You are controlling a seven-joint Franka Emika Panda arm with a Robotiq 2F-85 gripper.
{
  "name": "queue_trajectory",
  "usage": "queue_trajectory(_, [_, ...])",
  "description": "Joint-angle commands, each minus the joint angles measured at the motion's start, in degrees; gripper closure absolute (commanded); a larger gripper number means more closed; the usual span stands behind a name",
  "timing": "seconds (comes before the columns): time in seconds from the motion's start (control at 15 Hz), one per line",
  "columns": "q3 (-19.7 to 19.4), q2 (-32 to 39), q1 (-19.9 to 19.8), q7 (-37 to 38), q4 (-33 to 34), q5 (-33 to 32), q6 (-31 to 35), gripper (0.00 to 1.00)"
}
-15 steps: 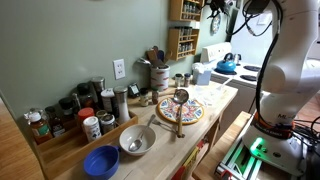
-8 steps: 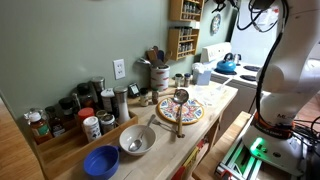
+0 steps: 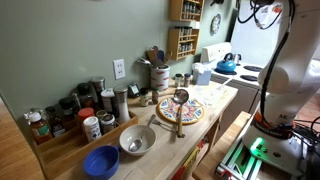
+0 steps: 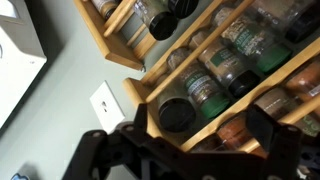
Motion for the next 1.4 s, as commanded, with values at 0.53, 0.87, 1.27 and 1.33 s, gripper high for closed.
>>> queue_trajectory(0.53, [-0.5,5.7,1.4,-5.9,3.2,-2.3,4.1,0.00])
queue_trajectory(0.87, [-0.3,8.0,0.9,-5.2,5.9,-1.2,4.4,0.00])
queue_trajectory(1.27, [3.8,10.8,-3.0,0.7,10.4,-1.6,3.9,0.00])
queue_trajectory(1.33, [0.4,11.3,-0.9,0.8,10.6,0.2,3.8,0.00])
